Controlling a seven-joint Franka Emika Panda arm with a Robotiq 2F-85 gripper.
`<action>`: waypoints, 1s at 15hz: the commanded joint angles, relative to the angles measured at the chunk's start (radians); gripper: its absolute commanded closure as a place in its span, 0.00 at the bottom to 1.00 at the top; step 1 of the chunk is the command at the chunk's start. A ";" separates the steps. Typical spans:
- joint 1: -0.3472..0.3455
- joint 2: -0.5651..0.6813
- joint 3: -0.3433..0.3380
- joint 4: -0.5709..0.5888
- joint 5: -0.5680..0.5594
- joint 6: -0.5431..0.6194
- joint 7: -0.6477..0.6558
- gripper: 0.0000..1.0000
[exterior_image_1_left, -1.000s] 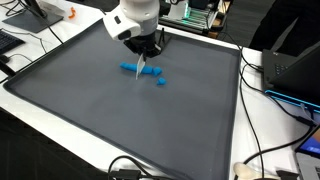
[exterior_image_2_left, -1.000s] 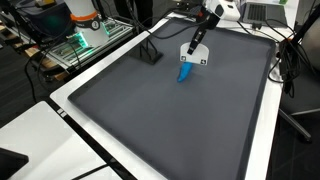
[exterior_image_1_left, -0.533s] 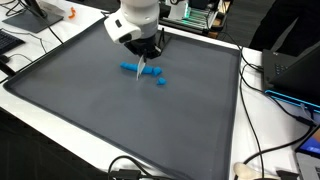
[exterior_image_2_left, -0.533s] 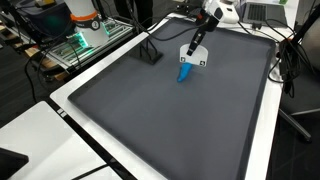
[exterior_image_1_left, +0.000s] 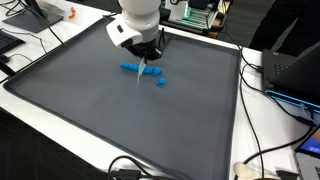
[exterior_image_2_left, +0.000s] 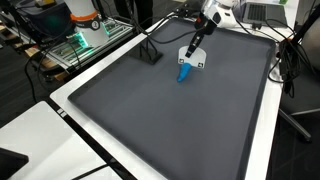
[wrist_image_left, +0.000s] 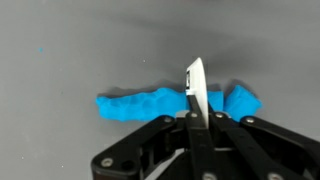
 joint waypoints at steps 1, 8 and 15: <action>-0.004 0.034 0.007 0.003 0.002 -0.028 -0.013 0.99; -0.010 0.061 0.015 0.040 0.012 -0.131 -0.063 0.99; -0.012 0.066 0.022 0.055 0.015 -0.223 -0.086 0.99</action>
